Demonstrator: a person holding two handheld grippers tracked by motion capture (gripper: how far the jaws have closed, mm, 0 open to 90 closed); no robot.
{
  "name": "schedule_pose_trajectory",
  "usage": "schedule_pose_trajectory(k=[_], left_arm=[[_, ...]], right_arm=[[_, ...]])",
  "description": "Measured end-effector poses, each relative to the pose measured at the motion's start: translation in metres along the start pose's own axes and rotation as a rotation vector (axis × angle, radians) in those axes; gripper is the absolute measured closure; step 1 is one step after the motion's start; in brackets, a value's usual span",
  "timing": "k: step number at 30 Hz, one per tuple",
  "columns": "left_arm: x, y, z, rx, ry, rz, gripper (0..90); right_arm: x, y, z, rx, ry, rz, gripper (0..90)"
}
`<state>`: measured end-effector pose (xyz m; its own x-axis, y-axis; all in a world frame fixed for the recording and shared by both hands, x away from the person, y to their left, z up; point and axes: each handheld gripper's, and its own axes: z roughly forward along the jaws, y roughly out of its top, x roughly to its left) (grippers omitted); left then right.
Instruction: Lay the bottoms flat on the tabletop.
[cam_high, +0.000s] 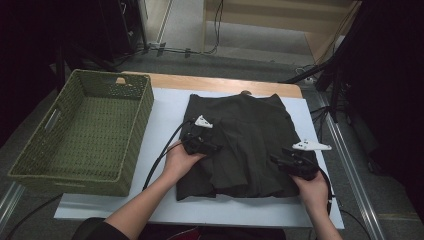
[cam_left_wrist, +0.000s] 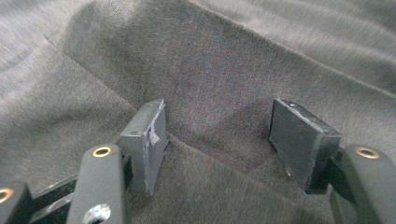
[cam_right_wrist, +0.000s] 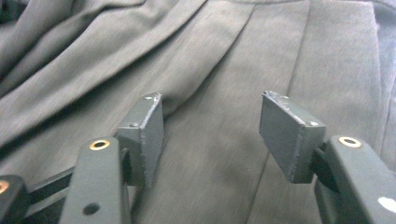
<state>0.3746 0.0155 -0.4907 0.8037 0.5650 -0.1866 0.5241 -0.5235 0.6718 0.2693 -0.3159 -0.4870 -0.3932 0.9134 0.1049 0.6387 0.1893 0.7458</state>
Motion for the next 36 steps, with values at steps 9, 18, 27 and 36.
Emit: schedule_pose_trajectory(k=[9, 18, 27, 36], left_arm=[[-0.007, -0.016, 0.01, -0.05, -0.003, -0.007, 61.6], [-0.006, -0.015, -0.001, 0.029, -0.022, -0.037, 88.9], [-0.01, -0.015, -0.047, 0.032, -0.046, -0.05, 89.4], [-0.005, -0.022, -0.057, -0.021, -0.042, -0.074, 75.2]], right_arm=[[-0.008, 0.005, 0.045, 0.091, -0.04, -0.016, 37.8], [-0.005, 0.008, 0.044, 0.142, -0.01, 0.011, 81.2], [0.003, 0.008, 0.028, 0.177, 0.057, -0.011, 85.4], [-0.019, 0.023, 0.014, 0.002, 0.011, 0.021, 61.2]])
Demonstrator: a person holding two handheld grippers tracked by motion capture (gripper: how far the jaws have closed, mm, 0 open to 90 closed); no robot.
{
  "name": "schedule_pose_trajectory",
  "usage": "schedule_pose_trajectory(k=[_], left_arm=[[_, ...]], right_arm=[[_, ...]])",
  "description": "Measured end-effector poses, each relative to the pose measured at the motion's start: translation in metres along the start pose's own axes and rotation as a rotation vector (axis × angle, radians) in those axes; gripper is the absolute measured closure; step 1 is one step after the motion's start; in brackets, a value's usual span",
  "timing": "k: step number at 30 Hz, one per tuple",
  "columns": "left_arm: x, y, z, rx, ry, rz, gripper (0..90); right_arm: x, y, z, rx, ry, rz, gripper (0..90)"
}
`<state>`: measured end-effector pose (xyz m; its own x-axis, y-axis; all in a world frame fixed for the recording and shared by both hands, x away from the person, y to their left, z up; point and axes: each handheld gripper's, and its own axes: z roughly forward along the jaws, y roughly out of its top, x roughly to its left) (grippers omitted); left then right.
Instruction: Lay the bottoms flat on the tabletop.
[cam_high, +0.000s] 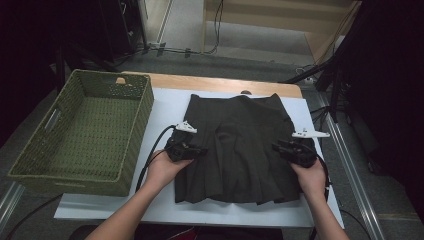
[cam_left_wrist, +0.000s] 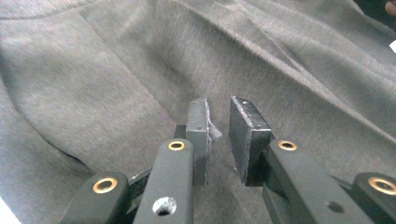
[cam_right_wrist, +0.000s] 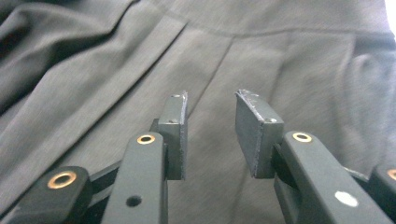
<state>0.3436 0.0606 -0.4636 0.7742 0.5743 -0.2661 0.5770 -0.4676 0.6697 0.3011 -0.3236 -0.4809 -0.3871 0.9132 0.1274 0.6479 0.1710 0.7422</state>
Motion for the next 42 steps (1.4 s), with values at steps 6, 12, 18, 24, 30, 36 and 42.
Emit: schedule_pose_trajectory(k=[6, 12, 18, 24, 30, 36, 42], left_arm=[[0.005, -0.002, -0.002, -0.014, -0.001, -0.017, 61.7], [0.007, -0.004, -0.003, -0.031, 0.016, -0.027, 43.5], [0.01, -0.007, -0.004, -0.03, 0.025, -0.033, 42.2], [0.01, -0.01, -0.006, -0.028, 0.027, -0.031, 41.4], [0.009, -0.009, -0.005, -0.023, 0.026, -0.026, 41.4], [0.008, -0.009, -0.002, -0.014, 0.024, -0.018, 41.4], [0.009, -0.01, 0.0, -0.008, 0.02, -0.02, 41.4]], right_arm=[[-0.022, 0.01, 0.012, -0.042, -0.05, 0.026, 55.7], [-0.034, 0.03, 0.025, -0.042, -0.043, 0.073, 55.8], [-0.04, 0.049, 0.038, -0.04, -0.025, 0.107, 85.2], [-0.047, 0.061, 0.051, -0.021, -0.041, 0.124, 87.5], [-0.056, 0.077, 0.063, -0.017, -0.076, 0.148, 87.4], [-0.062, 0.088, 0.078, -0.031, -0.117, 0.156, 86.6], [-0.064, 0.086, 0.097, 0.008, -0.125, 0.163, 86.4]])
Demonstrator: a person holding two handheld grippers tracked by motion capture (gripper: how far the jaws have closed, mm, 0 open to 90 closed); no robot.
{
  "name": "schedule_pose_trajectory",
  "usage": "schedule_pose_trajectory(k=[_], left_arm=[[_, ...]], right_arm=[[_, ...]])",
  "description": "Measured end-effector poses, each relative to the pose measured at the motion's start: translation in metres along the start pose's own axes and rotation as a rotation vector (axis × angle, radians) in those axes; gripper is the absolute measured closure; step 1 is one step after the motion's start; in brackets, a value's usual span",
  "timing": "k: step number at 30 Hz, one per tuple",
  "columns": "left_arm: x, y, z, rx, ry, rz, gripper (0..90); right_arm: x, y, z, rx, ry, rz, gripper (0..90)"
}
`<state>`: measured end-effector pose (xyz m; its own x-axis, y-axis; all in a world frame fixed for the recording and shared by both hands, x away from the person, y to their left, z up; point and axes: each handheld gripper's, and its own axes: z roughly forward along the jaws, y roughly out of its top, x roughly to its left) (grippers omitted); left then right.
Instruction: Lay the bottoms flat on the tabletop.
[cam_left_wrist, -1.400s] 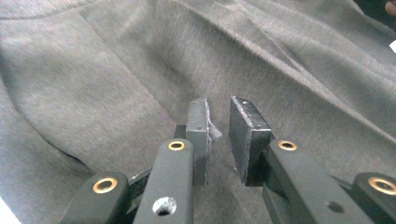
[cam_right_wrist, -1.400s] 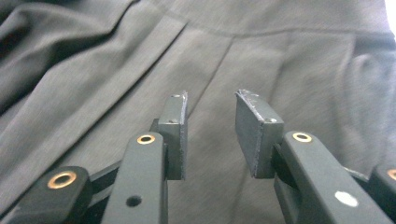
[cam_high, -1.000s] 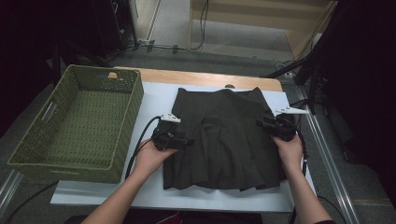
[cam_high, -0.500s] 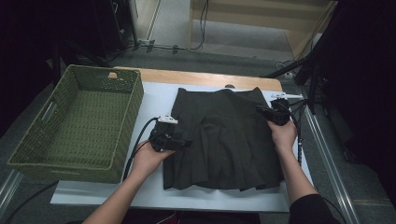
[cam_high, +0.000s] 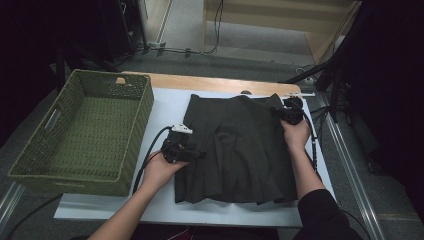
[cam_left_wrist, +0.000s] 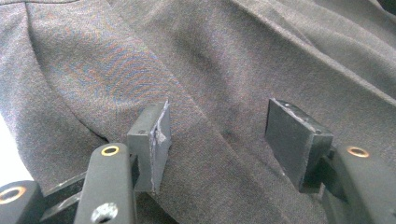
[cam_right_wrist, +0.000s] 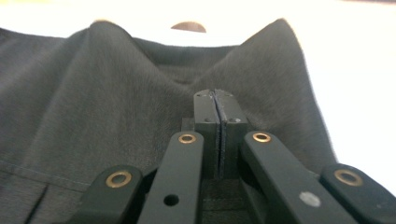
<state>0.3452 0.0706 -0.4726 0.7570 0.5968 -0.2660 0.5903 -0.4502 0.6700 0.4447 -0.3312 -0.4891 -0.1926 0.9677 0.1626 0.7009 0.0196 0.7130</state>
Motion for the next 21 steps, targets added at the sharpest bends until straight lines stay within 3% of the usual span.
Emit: schedule_pose_trajectory(k=[9, 11, 16, 19, 21], left_arm=[[0.0, 0.0, 0.0, 0.0, 0.001, 0.001, 41.4], [0.0, 0.0, 0.0, 0.003, 0.001, -0.003, 41.4], [0.0, 0.0, 0.001, 0.007, 0.001, 0.002, 41.4], [0.0, -0.001, 0.001, 0.008, 0.0, 0.001, 41.4], [0.002, -0.001, 0.001, 0.01, 0.0, -0.002, 41.4]], right_arm=[[0.012, -0.013, 0.027, 0.077, 0.019, -0.022, 86.5], [0.016, -0.014, 0.03, 0.058, 0.012, -0.03, 86.5], [0.014, -0.011, 0.037, 0.016, -0.083, -0.065, 86.5], [0.005, -0.006, 0.04, 0.017, -0.091, -0.013, 86.6], [0.0, -0.003, 0.041, 0.02, -0.11, -0.007, 86.6]])
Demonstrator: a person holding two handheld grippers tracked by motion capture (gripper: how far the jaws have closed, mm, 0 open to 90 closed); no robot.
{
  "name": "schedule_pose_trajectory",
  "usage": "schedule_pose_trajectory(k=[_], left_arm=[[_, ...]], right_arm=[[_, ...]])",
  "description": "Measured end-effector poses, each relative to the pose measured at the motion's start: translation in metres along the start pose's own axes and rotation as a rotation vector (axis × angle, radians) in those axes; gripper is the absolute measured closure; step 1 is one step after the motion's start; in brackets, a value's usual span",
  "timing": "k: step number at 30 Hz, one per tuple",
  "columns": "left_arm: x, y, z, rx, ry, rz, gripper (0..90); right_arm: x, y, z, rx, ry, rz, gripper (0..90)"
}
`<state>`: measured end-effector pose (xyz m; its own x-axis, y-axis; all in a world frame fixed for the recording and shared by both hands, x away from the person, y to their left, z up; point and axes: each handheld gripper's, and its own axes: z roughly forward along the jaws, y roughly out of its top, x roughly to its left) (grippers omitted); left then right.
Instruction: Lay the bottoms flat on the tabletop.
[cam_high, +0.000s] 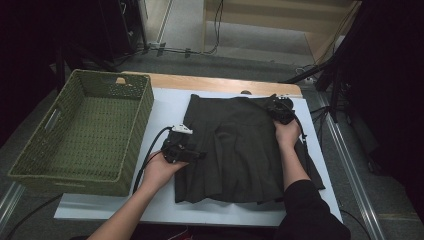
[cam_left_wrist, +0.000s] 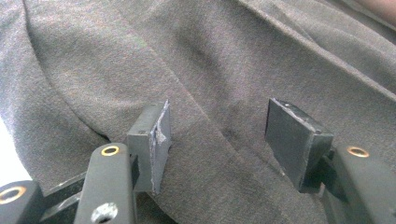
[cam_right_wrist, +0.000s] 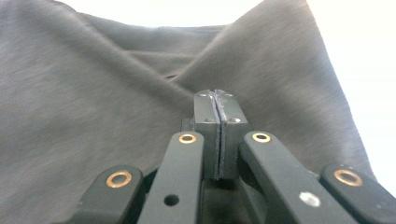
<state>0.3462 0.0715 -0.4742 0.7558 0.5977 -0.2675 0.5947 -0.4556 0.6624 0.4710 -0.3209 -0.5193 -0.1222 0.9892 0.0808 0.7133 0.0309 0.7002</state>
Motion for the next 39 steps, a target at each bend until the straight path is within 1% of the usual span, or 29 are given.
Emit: schedule_pose_trajectory(k=[2, 4, 6, 8, 9, 11, 13, 14, 15, 16, 17, 19, 20, 21, 22, 23, 24, 25, 26, 27, 28, 30, 32, 33, 34, 35, 37, 38, 39], left_arm=[[0.002, 0.0, -0.001, 0.002, 0.001, -0.002, 41.4], [0.003, 0.0, -0.002, 0.003, 0.004, -0.006, 41.4], [0.006, 0.0, -0.002, 0.001, 0.008, -0.011, 41.4], [0.008, 0.001, -0.002, 0.004, 0.014, -0.014, 41.5], [0.009, 0.002, -0.002, -0.004, 0.018, -0.018, 41.5], [0.011, 0.004, -0.003, -0.003, 0.023, -0.027, 41.6], [0.014, 0.008, -0.004, 0.008, 0.04, -0.032, 41.8], [0.016, 0.011, -0.006, -0.002, 0.045, -0.036, 42.1], [0.017, 0.014, -0.007, -0.007, 0.059, -0.031, 42.0], [0.019, 0.017, -0.008, -0.011, 0.077, -0.026, 42.0], [0.022, 0.02, -0.009, -0.012, 0.092, -0.022, 41.9], [0.03, 0.026, -0.009, -0.02, 0.117, -0.033, 41.8], [0.035, 0.028, -0.009, -0.024, 0.129, -0.043, 41.8], [0.039, 0.031, -0.008, -0.026, 0.14, -0.048, 41.7], [0.044, 0.034, -0.006, -0.032, 0.158, -0.05, 41.2], [0.047, 0.036, -0.004, -0.04, 0.18, -0.056, 40.3], [0.051, 0.038, -0.002, -0.037, 0.19, -0.054, 40.3], [0.055, 0.041, 0.0, -0.037, 0.209, -0.056, 40.3], [0.059, 0.043, 0.002, -0.04, 0.216, -0.064, 40.3], [0.064, 0.045, 0.004, -0.046, 0.219, -0.073, 40.3], [0.068, 0.047, 0.006, -0.046, 0.229, -0.082, 40.2], [0.078, 0.051, 0.01, -0.053, 0.242, -0.105, 40.0], [0.086, 0.056, 0.014, -0.068, 0.246, -0.131, 38.5], [0.09, 0.057, 0.017, -0.075, 0.247, -0.134, 38.6], [0.093, 0.059, 0.019, -0.075, 0.263, -0.131, 38.6], [0.095, 0.06, 0.021, -0.071, 0.278, -0.135, 38.7], [0.101, 0.062, 0.028, -0.066, 0.287, -0.136, 39.1], [0.103, 0.063, 0.031, -0.055, 0.287, -0.14, 39.1], [0.105, 0.065, 0.034, -0.044, 0.289, -0.137, 39.1]], right_arm=[[-0.006, 0.004, 0.002, 0.009, 0.018, 0.019, 86.5], [-0.009, 0.008, 0.0, 0.028, 0.047, 0.042, 80.8], [-0.011, 0.01, -0.006, 0.026, 0.023, 0.011, 80.7], [-0.017, 0.01, -0.011, 0.029, 0.021, 0.011, 78.5], [-0.021, 0.01, -0.014, 0.024, 0.023, 0.021, 77.1], [-0.03, 0.01, -0.019, 0.012, 0.016, 0.032, 70.8], [-0.039, 0.009, -0.024, -0.009, -0.005, 0.042, 61.1], [-0.042, 0.009, -0.026, -0.011, -0.021, 0.048, 57.5], [-0.046, 0.008, -0.026, -0.008, -0.028, 0.052, 52.4], [-0.049, 0.006, -0.025, 0.004, -0.033, 0.064, 48.7], [-0.052, 0.004, -0.023, 0.021, -0.016, 0.077, 46.3], [-0.055, -0.001, -0.017, 0.069, -0.001, 0.081, 41.8], [-0.055, -0.003, -0.015, 0.08, 0.011, 0.086, 40.7], [-0.055, -0.005, -0.015, 0.062, 0.014, 0.069, 40.7], [-0.054, -0.007, -0.015, 0.057, 0.007, 0.061, 41.1], [-0.052, -0.007, -0.015, 0.059, -0.006, 0.045, 44.0], [-0.05, -0.007, -0.015, 0.06, -0.026, 0.027, 51.3], [-0.048, -0.008, -0.016, 0.059, -0.038, 0.013, 62.0], [-0.047, -0.009, -0.017, 0.054, -0.031, 0.022, 68.7], [-0.047, -0.009, -0.018, 0.063, -0.039, 0.029, 77.6], [-0.047, -0.008, -0.02, 0.073, -0.024, 0.036, 83.0], [-0.05, -0.008, -0.023, 0.092, 0.0, 0.066, 84.1], [-0.054, -0.009, -0.027, 0.097, 0.014, 0.078, 84.4], [-0.057, -0.01, -0.03, 0.095, 0.02, 0.088, 84.4], [-0.06, -0.011, -0.032, 0.092, 0.024, 0.101, 84.4], [-0.063, -0.013, -0.035, 0.086, 0.02, 0.109, 84.3], [-0.069, -0.016, -0.038, 0.077, 0.009, 0.124, 83.6], [-0.07, -0.017, -0.036, 0.081, 0.022, 0.126, 81.7], [-0.069, -0.018, -0.035, 0.085, 0.015, 0.116, 77.2]])
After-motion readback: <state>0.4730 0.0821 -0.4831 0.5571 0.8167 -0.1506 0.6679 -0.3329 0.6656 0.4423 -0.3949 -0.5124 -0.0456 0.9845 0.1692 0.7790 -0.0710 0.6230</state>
